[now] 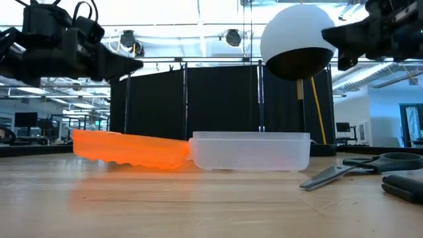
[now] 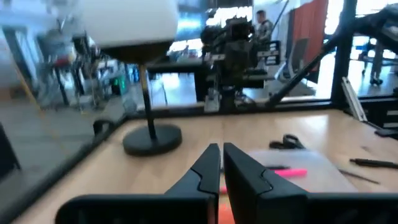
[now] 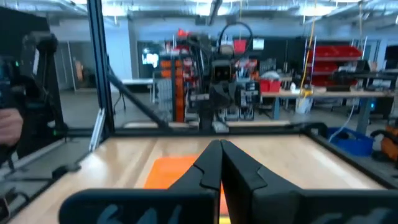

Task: Pick & place school supplies into a supply box
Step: Put the black pen into the orange supply box

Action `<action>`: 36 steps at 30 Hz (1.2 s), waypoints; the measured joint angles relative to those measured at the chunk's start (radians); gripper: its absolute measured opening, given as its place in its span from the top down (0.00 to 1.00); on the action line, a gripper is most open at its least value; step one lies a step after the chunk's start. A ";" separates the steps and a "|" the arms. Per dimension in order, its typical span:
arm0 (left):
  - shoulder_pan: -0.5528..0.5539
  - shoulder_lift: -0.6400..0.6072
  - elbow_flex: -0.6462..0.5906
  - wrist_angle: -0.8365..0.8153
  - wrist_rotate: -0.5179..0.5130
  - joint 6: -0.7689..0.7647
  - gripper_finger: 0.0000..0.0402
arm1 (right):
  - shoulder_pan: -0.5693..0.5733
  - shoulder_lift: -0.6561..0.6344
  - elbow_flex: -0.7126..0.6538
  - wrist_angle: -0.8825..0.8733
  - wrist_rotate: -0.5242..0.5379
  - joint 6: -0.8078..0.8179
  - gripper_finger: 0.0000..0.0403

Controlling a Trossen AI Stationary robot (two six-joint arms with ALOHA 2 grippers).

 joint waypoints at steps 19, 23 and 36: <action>-0.287 -0.738 -0.051 -0.575 -0.268 0.292 1.00 | 0.070 0.007 0.000 -0.020 0.075 0.019 1.00; -0.296 -0.880 -0.022 -0.804 -0.323 0.289 1.00 | 0.086 0.007 0.000 -0.051 0.075 0.018 1.00; -0.296 -0.946 -0.016 -0.831 -0.308 0.279 0.91 | 0.123 0.257 0.291 -0.382 0.079 0.299 1.00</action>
